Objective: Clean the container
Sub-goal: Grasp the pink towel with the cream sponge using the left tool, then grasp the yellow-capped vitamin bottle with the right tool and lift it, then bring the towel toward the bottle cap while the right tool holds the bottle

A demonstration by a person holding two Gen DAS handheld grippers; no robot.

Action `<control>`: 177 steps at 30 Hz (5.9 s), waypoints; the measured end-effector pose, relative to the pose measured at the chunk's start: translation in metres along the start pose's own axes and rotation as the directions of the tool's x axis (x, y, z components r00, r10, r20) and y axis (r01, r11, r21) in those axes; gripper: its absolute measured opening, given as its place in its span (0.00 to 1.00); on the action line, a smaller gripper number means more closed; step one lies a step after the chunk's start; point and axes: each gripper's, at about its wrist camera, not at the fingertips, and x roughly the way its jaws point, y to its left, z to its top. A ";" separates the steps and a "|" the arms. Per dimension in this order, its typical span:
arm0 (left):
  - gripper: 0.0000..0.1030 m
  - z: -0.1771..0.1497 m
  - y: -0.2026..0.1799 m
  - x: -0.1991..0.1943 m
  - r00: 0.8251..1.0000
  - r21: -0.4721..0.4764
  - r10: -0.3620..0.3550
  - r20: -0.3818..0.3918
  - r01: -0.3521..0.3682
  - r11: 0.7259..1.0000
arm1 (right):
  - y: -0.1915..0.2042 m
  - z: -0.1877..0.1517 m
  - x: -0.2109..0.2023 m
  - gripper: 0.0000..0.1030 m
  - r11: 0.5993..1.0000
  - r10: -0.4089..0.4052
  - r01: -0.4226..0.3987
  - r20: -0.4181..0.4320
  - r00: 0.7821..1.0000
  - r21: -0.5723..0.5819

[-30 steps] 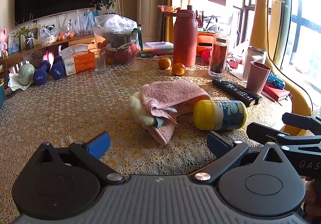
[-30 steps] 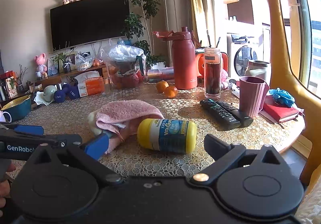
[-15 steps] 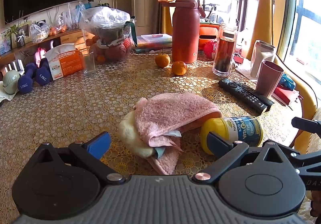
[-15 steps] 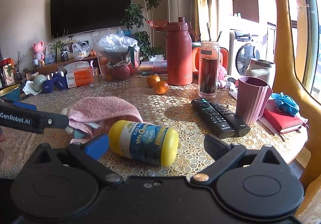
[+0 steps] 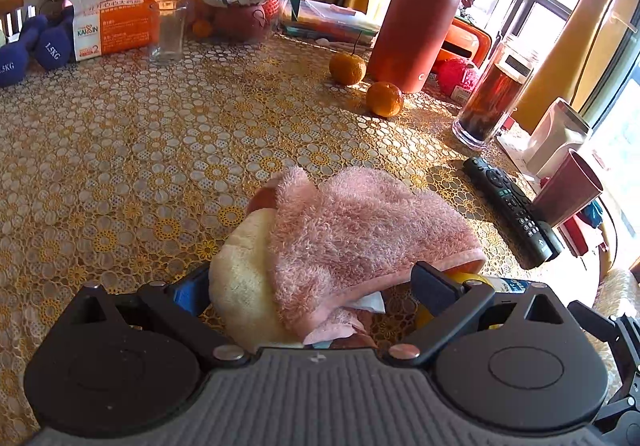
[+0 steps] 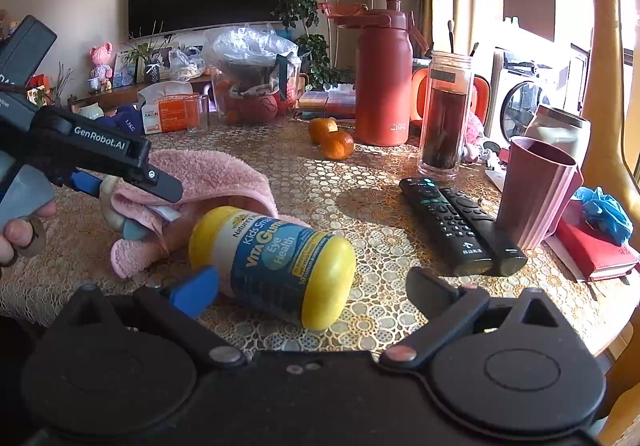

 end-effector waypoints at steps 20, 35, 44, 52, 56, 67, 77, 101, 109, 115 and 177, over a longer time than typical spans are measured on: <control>0.37 0.001 -0.024 -0.037 0.997 0.093 -0.034 0.073 0.027 0.995 | 0.017 0.004 0.034 0.97 0.980 0.045 -0.049 -0.028 0.999 -0.192; 0.36 -0.023 -0.094 -0.026 0.961 0.190 -0.271 -0.054 0.276 0.942 | 0.036 0.005 0.032 0.95 0.957 -0.013 0.007 -0.019 1.000 -0.291; 0.36 -0.006 -0.053 -0.030 0.984 0.107 -0.180 0.008 0.178 0.978 | 0.028 0.007 0.033 0.83 0.962 -0.002 -0.005 -0.026 1.000 -0.272; 0.36 -0.003 -0.011 -0.004 0.999 0.033 -0.016 -0.040 0.018 0.999 | 0.037 0.010 0.031 0.82 0.928 -0.013 -0.002 -0.036 0.999 -0.374; 0.36 -0.006 0.001 0.000 0.999 0.008 -0.028 -0.044 0.028 1.000 | 0.047 0.011 0.030 0.82 0.872 -0.021 0.000 -0.038 0.999 -0.490; 0.36 0.014 0.023 -0.028 0.998 -0.055 0.003 0.065 0.000 0.998 | 0.090 0.022 0.029 0.68 0.730 0.078 -0.130 -0.106 0.991 -0.671; 0.36 0.031 0.069 -0.076 0.977 -0.109 0.086 0.194 -0.066 0.992 | 0.097 0.032 0.058 0.70 0.733 -0.028 -0.083 -0.152 0.988 -0.675; 0.36 0.029 0.001 -0.123 0.970 0.093 -0.161 0.183 0.146 0.985 | 0.080 0.046 0.043 0.65 0.933 0.141 -0.112 0.060 0.988 -0.342; 0.36 0.029 -0.028 -0.074 0.976 0.089 -0.200 0.084 0.193 0.977 | 0.070 0.038 0.036 0.65 0.954 0.192 -0.151 0.141 0.971 -0.258; 0.36 0.026 -0.015 -0.059 0.976 0.027 -0.203 0.077 0.202 0.979 | 0.055 0.031 0.025 0.65 0.955 0.202 -0.159 0.158 0.967 -0.250; 0.59 0.007 0.019 -0.007 0.971 -0.059 -0.228 -0.074 0.224 0.973 | 0.022 0.022 0.006 0.63 0.970 0.232 -0.219 0.128 0.964 -0.108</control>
